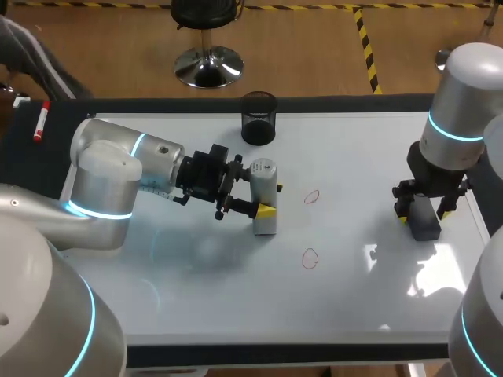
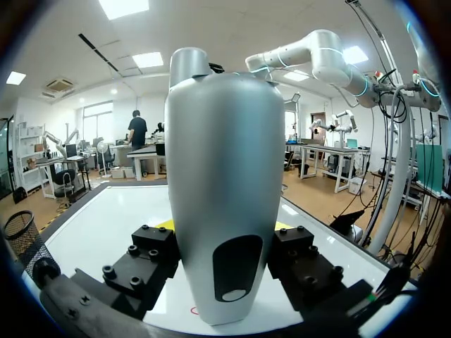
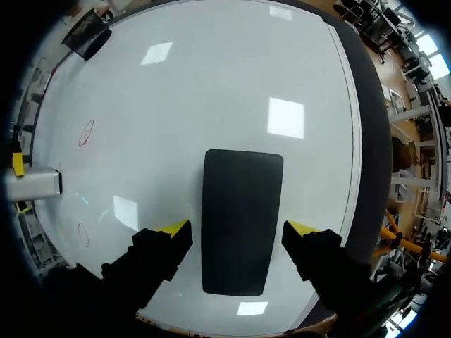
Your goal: Pick up the inspection probe, press it on each red-marked spot on the whiteboard one by one, put down the probe, pick up the eraser, and wipe off all the red marks.
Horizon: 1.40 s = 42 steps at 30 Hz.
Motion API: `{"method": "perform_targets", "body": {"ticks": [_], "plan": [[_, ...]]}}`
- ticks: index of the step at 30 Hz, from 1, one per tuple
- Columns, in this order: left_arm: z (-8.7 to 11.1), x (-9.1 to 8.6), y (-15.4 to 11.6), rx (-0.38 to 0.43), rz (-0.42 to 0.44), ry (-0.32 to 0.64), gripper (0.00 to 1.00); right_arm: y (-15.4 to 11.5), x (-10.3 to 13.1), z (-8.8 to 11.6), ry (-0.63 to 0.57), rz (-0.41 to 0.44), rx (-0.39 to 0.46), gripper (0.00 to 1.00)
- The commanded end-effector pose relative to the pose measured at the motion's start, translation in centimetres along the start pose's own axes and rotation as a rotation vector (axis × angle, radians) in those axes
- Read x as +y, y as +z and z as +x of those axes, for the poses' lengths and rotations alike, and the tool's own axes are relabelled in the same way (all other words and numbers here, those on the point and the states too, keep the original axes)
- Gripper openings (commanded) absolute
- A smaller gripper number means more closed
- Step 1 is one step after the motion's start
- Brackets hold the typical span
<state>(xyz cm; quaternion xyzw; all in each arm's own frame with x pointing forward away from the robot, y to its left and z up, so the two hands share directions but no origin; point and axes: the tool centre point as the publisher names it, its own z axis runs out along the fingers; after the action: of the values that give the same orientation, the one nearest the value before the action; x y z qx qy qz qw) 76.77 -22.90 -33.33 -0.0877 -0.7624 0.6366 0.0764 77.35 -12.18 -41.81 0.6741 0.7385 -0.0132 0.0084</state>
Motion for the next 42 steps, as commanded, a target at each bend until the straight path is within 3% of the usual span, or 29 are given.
{"method": "perform_targets", "body": {"ticks": [1, 2, 5, 6, 20, 42], "plan": [[0.1, 0.9, 0.2, -0.001, 0.004, 0.001, 0.0, 0.2, 0.0, 0.0, 0.002, -0.004, 0.0, 0.4], [0.1, 0.9, 0.2, -0.001, 0.004, 0.001, 0.0, 0.2, 0.0, 0.0, 0.003, -0.004, 0.0, 0.36], [0.1, 0.9, 0.2, -0.001, 0.004, 0.001, 0.0, 0.2, 0.0, 0.0, 0.004, -0.007, -0.003, 0.05], [0.1, 0.9, 0.2, -0.001, 0.004, 0.001, 0.0, 0.1, 0.0, 0.0, 0.004, -0.008, -0.004, 0.0], [0.1, 0.9, 0.2, -0.001, 0.004, 0.001, 0.0, -1.8, 0.0, -0.2, 0.006, -0.018, -0.011, 0.0], [0.1, 0.9, 0.2, -0.001, 0.004, 0.001, 0.0, -1.8, 0.0, -0.2, 0.006, -0.018, -0.011, 0.0]]}}
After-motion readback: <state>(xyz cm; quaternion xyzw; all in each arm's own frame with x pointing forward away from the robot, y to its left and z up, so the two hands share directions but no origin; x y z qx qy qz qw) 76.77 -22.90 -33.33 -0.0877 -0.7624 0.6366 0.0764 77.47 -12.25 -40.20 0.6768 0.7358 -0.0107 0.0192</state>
